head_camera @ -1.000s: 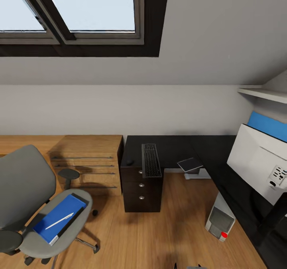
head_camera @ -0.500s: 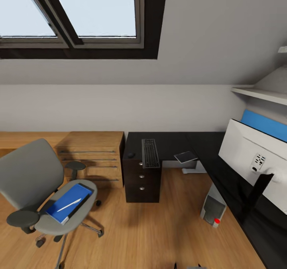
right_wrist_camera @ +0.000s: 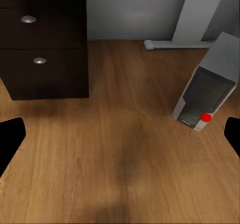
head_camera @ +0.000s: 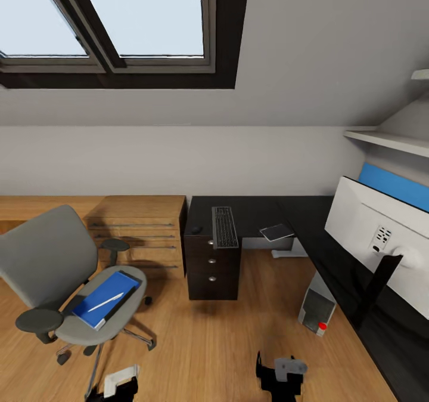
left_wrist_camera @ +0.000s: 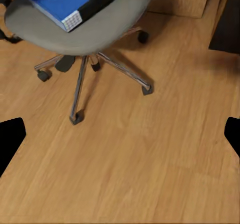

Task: In the bedroom, organize the workspace by keeping the computer under the desk, ensuring the monitor is on the desk, placing the keyboard on the desk next to the monitor, placing the mouse on the desk next to the keyboard, moving the folder from the swivel chair onto the desk next to the mouse, stacking the notebook on top of the folder with the pen on top of the notebook, and positioning the swivel chair next to the desk.

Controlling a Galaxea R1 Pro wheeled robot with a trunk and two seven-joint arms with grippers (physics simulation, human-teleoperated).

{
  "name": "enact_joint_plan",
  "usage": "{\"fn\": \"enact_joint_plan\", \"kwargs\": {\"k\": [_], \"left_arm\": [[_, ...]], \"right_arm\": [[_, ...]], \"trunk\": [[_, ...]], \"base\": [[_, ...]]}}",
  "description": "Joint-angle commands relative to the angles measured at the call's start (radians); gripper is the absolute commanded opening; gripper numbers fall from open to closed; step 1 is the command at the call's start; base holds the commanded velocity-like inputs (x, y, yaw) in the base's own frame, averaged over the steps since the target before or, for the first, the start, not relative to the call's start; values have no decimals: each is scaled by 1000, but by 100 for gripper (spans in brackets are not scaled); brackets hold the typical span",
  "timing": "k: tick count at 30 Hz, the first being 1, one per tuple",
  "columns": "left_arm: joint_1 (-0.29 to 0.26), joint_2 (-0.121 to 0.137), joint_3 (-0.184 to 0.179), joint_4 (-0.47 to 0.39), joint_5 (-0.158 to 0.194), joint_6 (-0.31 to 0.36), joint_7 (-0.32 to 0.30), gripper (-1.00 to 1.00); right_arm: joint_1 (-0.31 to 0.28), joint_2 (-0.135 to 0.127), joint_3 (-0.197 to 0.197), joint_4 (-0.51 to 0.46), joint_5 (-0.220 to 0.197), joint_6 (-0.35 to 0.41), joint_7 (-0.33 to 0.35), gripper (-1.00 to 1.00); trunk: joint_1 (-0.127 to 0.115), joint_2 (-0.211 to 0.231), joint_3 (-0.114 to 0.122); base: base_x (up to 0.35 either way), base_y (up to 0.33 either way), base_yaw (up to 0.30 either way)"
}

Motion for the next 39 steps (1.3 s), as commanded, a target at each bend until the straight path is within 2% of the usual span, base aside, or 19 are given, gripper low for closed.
{"fn": "enact_joint_plan", "kwargs": {"k": [1, 2, 3, 5, 6, 8, 9, 12, 13, 15, 18, 21, 26, 28, 39], "left_arm": [[-1, -7, 5, -46, -10, 34, 1, 100], [-1, -18, 2, -133, -10, 108, 1, 100], [-1, -25, -11, -267, -9, 215, 0, 100], [-1, -25, -28, -358, -4, 282, 0, 100], [-1, -25, -50, -445, 10, 346, -1, 100], [-1, -25, -75, -527, 36, 412, -1, 100], [-1, -25, -100, -605, 74, 476, -1, 100], [-1, -25, -131, -702, 143, 562, -2, 100], [-1, -25, -143, -740, 192, 605, -2, 100], [0, -25, -151, -755, 230, 633, -2, 100], [0, -25, -159, -735, 268, 660, -2, 100], [0, -24, -163, -707, 285, 671, -2, 100], [0, -9, -165, -697, 293, 670, -2, 100], [5, -5, -166, -694, 294, 645, -2, 100], [12, -7, -183, -693, 293, 634, -1, 100]], "right_arm": [[-9, -2, -1, -49, -12, 32, -10, 100], [-20, -2, -20, -155, -12, 121, -18, 100], [-29, -3, -47, -332, -13, 290, -28, 100], [-32, -2, -61, -453, -13, 417, -32, 100], [-35, -2, -75, -570, -15, 542, -33, 100], [-36, 0, -93, -679, -18, 656, -35, 100], [-37, 2, -113, -774, -24, 749, -36, 100], [-38, 2, -138, -874, -32, 836, -36, 100], [-38, 2, -148, -908, -42, 868, -34, 100], [-37, 2, -152, -917, -55, 887, -30, 100], [-37, 2, -145, -884, -76, 896, -23, 100], [-37, 0, -137, -850, -85, 866, -20, 100], [-36, -2, -134, -840, -87, 817, -24, 100], [-35, -5, -134, -846, -87, 793, -28, 100], [-35, -33, -135, -852, -86, 786, -28, 100]], "trunk": [[1, -2, -3], [1, -2, -3], [1, -2, -3], [1, -2, -3], [1, -2, -3], [1, -2, -3], [1, -2, -3], [1, -2, -3], [1, -2, -3], [1, -2, -3], [1, -2, -3], [1, -2, -3], [1, -2, -3], [1, -2, -3], [1, -2, 5]], "base": [[-5, 0, 0], [-3, 0, 0], [-2, 0, 0], [-1, 0, 0], [0, 0, 0], [0, 0, 0], [0, 0, 0], [0, 0, 0], [0, 0, 0], [0, 0, 0], [0, 0, 0], [0, 0, 0], [0, 0, 0], [-87, -63, 0], [-239, -211, -150]]}}
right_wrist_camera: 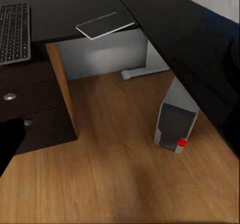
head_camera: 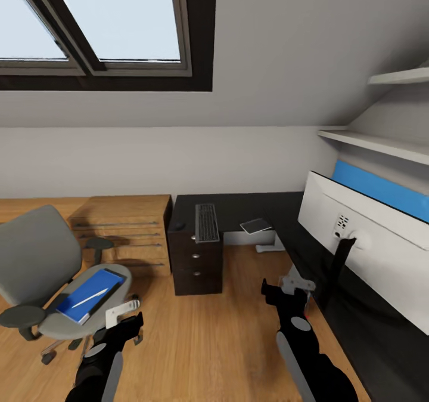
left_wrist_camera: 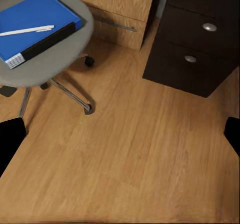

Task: In the bedroom, organize the workspace by keeping the computer under the desk, ensuring the monitor is on the desk, placing the keyboard on the desk next to the monitor, placing the mouse on the desk next to the keyboard, moving the folder from the swivel chair onto the desk next to the mouse, stacking the notebook on top of the folder with the pen on top of the notebook, and positioning the swivel chair next to the desk.

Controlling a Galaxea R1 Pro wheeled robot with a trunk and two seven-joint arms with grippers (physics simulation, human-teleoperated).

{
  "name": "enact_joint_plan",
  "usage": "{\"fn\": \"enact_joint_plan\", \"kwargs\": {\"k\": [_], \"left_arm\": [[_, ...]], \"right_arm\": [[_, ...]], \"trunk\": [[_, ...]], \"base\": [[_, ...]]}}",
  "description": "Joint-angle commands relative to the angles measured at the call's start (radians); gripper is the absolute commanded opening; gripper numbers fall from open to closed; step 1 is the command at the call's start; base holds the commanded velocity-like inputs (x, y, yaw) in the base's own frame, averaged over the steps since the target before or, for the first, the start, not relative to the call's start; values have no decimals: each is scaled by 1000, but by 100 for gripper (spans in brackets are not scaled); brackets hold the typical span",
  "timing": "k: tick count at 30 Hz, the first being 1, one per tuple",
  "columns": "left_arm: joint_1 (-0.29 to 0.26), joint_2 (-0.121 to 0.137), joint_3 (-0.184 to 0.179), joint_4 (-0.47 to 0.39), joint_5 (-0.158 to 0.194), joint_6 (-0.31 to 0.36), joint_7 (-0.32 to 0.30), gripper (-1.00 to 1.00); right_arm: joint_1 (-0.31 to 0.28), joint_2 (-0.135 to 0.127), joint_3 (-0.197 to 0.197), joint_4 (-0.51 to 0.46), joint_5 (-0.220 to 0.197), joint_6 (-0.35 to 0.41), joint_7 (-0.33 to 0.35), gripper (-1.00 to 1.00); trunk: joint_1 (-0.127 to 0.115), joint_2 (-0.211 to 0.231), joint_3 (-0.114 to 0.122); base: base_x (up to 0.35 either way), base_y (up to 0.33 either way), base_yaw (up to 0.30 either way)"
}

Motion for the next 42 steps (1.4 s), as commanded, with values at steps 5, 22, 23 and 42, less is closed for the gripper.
{"fn": "enact_joint_plan", "kwargs": {"k": [5, 22, 23, 42], "left_arm": [[32, 0, -50, -7, -6, -35, 5, 100], [86, 2, -147, -9, -83, -191, 8, 100], [86, 2, -147, -9, -83, -192, 8, 100], [87, 4, -146, -10, -84, -195, 9, 100]], "right_arm": [[-1, -11, 2, -1, -7, 3, -7, 100], [-1, -17, 2, 7, -7, -2, -3, 100], [-1, -17, 2, 7, -7, -3, -3, 100], [-1, -13, 12, 85, 8, -76, -2, 100]], "trunk": [[0, -2, 2], [0, -2, 14], [0, -2, 14], [0, -2, 14]], "base": [[-182, -250, -230], [-29, -94, -229], [-2, -144, -115], [9, -129, -23]]}}
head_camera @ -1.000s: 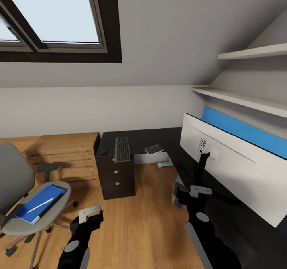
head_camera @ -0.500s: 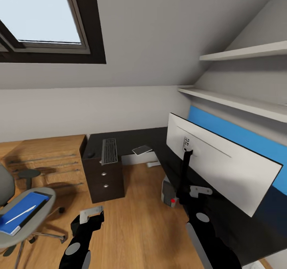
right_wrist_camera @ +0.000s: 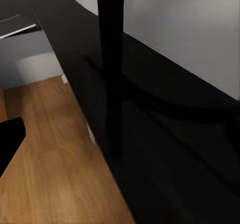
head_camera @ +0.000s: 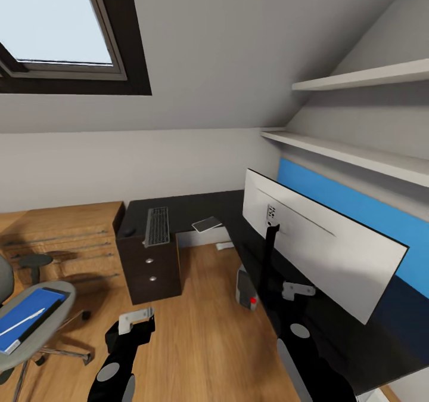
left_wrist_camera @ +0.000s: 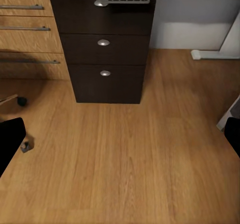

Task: In the bedroom, organize the workspace by keeping the computer under the desk, ensuring the monitor is on the desk, placing the keyboard on the desk next to the monitor, placing the mouse on the desk next to the keyboard, moving the folder from the swivel chair onto the desk next to the mouse, stacking the notebook on top of the folder with the pen on top of the notebook, and positioning the swivel chair next to the desk.

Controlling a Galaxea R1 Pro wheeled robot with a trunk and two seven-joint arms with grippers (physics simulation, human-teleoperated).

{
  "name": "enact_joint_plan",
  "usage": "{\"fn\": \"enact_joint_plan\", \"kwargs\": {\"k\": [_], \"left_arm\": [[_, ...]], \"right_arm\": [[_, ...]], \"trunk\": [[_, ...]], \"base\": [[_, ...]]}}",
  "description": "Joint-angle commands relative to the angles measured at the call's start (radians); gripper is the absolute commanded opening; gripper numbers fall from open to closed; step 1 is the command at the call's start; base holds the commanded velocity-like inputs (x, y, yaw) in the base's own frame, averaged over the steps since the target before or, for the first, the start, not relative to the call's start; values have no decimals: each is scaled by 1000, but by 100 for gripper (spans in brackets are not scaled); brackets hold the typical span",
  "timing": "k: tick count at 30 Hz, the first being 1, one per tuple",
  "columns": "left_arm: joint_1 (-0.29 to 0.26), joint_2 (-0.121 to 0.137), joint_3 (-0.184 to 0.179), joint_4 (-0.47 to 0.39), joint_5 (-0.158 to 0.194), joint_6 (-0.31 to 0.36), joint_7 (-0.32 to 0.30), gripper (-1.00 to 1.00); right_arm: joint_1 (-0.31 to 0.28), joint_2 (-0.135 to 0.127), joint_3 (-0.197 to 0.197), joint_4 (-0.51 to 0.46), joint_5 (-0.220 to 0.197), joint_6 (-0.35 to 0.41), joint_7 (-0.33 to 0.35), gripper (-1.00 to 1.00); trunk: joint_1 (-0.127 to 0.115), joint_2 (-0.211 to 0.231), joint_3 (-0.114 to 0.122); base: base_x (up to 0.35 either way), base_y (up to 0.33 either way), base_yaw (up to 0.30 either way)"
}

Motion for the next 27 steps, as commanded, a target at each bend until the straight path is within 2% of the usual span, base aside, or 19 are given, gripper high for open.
{"fn": "enact_joint_plan", "kwargs": {"k": [1, 6, 8, 11, 18, 19, 20, 21, 25, 26, 27], "left_arm": [[0, -1, 1, -1, -3, 5, 1, 100], [0, 0, 1, -1, -3, 5, 1, 100], [0, 0, 1, -1, -3, 5, 1, 100], [0, 0, 1, -1, -2, 5, 1, 100], [0, 0, 4, -5, -1, 5, 1, 100], [0, 0, 9, -17, 0, 6, 1, 100], [0, 0, 17, -25, 0, 7, 1, 100], [0, 0, 26, -31, 0, 7, 1, 100], [0, 0, 47, -46, 0, 8, 1, 100], [0, 0, 55, -53, 0, 9, 1, 100], [0, 1, 63, -61, 0, 10, 1, 100]], "right_arm": [[-1, 0, 3, 7, 1, -9, -7, 100], [-1, 1, 3, 19, 27, -31, -7, 100], [-1, 2, 3, 63, 38, -89, -6, 100], [-2, 3, 4, 103, 44, -131, -6, 100], [-2, 2, 27, 138, 88, -232, -5, 100], [-3, 5, 56, 193, 104, -288, -5, 100], [-9, 11, 65, 261, 107, -309, -5, 100], [-26, 20, 69, 317, 108, -325, -5, 100], [-111, 46, 72, 440, 109, -375, -5, 100], [-164, 55, 72, 505, 109, -407, -5, 100], [-264, 64, 71, 647, 106, -475, -6, 100]], "trunk": [[1, -1, -1], [1, -1, -1], [1, -1, -1], [1, -1, -1], [1, -1, -1], [1, -1, -1], [1, -1, -1], [1, -1, -1], [1, -1, -1], [1, -1, -1], [1, -1, -1]], "base": [[224, -3, 0], [195, -1, 0], [34, 6, 0], [96, 74, 0], [173, 142, 0], [40, 30, 0], [20, 15, 0], [13, 10, 0], [8, 6, 0], [3, 3, 0], [1, 1, 0]]}}
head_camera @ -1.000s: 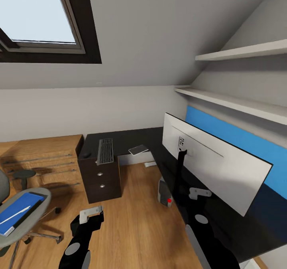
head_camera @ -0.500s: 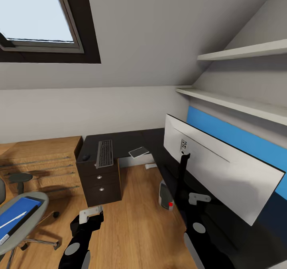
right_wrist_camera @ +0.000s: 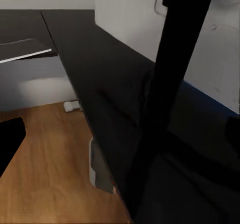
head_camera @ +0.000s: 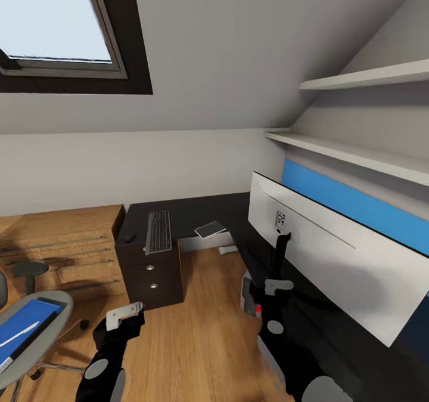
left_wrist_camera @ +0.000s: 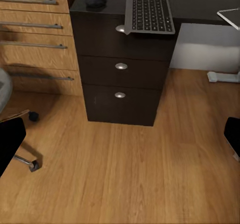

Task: In the bedroom, organize the workspace by keeping the computer under the desk, ensuring the monitor is on the desk, placing the keyboard on the desk next to the monitor, placing the mouse on the desk next to the keyboard, moving the folder from the swivel chair onto the desk next to the mouse, stacking the notebook on top of the folder with the pen on top of the notebook, and positioning the swivel chair next to the desk.

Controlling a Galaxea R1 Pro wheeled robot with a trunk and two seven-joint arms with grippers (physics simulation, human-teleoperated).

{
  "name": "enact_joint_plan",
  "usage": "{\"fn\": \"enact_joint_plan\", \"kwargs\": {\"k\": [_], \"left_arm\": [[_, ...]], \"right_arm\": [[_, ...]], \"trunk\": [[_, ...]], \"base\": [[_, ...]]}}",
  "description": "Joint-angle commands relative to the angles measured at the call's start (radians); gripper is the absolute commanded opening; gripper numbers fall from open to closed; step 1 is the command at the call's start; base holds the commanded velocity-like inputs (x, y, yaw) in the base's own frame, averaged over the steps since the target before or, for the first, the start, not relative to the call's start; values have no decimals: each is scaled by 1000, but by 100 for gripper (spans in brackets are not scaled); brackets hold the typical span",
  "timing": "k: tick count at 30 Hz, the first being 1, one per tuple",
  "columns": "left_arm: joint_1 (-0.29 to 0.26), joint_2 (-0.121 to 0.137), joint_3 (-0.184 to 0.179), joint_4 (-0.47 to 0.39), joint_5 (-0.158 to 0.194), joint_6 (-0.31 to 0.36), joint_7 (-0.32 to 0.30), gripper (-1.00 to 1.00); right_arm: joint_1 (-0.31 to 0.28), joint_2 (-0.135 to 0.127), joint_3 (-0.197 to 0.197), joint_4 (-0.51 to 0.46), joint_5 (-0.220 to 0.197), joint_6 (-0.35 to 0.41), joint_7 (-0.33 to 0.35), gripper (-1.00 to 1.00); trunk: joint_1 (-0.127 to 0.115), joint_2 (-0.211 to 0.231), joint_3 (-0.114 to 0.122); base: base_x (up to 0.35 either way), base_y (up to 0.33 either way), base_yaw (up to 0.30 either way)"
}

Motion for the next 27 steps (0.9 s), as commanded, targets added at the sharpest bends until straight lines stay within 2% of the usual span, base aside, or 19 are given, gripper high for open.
{"fn": "enact_joint_plan", "kwargs": {"k": [1, 3, 4, 5, 7, 8, 9, 15, 16, 20, 27], "left_arm": [[-1, -1, 2, -3, -3, 6, 1, 100], [-1, 0, 5, -5, -3, 6, 2, 100], [-1, 0, 14, -8, -2, 6, 1, 100], [-1, 0, 16, -8, -1, 6, 2, 100], [-1, -1, 17, -9, -1, 6, 2, 100], [-1, -1, 18, -9, -1, 6, 1, 100], [-1, -1, 18, -9, -1, 6, 1, 100], [-1, -2, 18, -9, -1, 6, 1, 100], [-1, -2, 18, -9, -1, 6, 1, 100], [-1, -2, 18, -7, -1, 6, 2, 100], [-1, -3, 18, -6, -1, 6, 1, 100]], "right_arm": [[-28, 1, 4, 40, -9, -24, -6, 100], [-65, 2, -1, 98, -10, -56, -7, 100], [-121, 1, -62, 192, -13, -134, -7, 100], [-128, 1, -99, 206, -13, -150, -7, 100], [-132, 0, -137, 215, -13, -160, -7, 100], [-136, 0, -178, 230, -13, -170, -5, 100], [-137, 0, -187, 237, -13, -172, -4, 100], [-141, -7, -216, 293, -11, -183, -2, 100], [-142, -23, -221, 317, -10, -185, 1, 100], [-143, -36, -223, 342, -8, -186, 26, 100], [-143, -40, -224, 355, -6, -186, 57, 100]], "trunk": [[0, -2, -2], [0, -2, -2], [0, -2, -2], [0, -2, -2], [0, -2, -2], [0, -2, -2], [0, -2, -2], [0, -2, -2], [0, -2, -2], [0, -2, -2], [0, -2, -2]], "base": [[1, 1, 0], [0, 0, 0], [0, 0, 0], [0, 0, 0], [0, 0, 0], [0, 0, 0], [0, 0, 0], [0, 0, 0], [0, 0, 0], [0, 0, 0], [0, 0, 0]]}}
